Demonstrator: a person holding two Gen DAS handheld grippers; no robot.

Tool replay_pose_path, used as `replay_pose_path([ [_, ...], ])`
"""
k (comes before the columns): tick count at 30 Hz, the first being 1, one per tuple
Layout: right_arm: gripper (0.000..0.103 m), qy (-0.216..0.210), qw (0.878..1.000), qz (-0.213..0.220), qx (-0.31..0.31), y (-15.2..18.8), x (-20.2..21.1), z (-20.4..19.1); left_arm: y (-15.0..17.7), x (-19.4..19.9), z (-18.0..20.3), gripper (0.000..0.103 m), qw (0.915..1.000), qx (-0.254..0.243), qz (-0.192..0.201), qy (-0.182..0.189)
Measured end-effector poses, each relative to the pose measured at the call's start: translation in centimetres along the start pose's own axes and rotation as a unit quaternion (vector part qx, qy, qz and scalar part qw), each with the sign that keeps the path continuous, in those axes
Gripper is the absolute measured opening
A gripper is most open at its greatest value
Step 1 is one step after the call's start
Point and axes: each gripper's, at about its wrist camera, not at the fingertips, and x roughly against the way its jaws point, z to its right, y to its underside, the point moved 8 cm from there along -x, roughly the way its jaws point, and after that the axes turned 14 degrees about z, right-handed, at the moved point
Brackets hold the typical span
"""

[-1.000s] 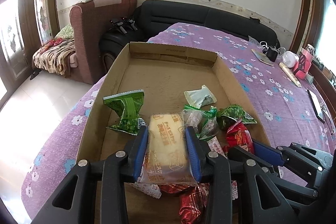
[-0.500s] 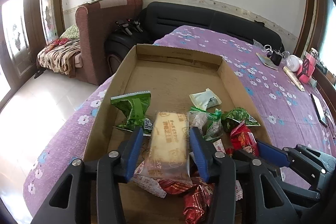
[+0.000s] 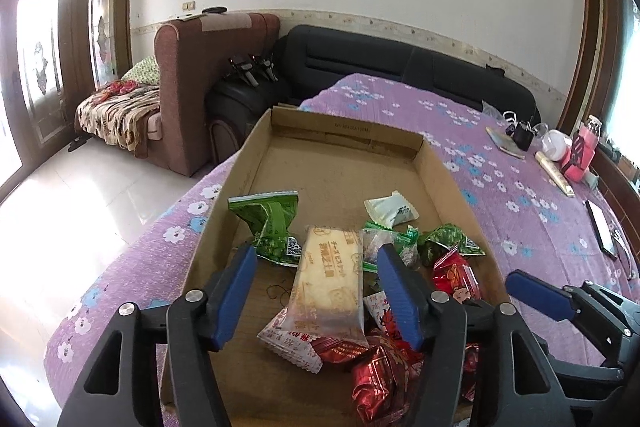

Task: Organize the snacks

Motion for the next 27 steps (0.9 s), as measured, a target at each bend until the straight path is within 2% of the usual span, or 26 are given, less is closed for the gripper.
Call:
replay_pose_path([
  [9,0.065,0.020,0.999,0.030,0.004,-0.6,2.5,1.7,0.0,0.9,0.8,0.077,0.9999,-0.002,0.009,0.004],
  [14,0.070,0.037,0.998,0.042,-0.002,-0.8,3.8,3.3,0.0,1.2,1.7,0.089,0.9999,0.003,0.013,0.004],
  [19,0.077,0.066,0.996,0.061,-0.001,-0.9,5.4,5.2,-0.3,1.3,2.6,0.101,0.9997,-0.010,0.021,-0.012],
  [23,0.081,0.089,0.993,0.072,-0.002,-0.6,6.1,6.5,-0.9,1.8,3.2,0.102,0.9984,-0.028,0.038,-0.030],
  [27,0.084,0.093,0.993,0.074,-0.016,-0.2,6.3,7.7,-1.3,2.2,3.5,0.102,0.9969,-0.043,0.052,-0.042],
])
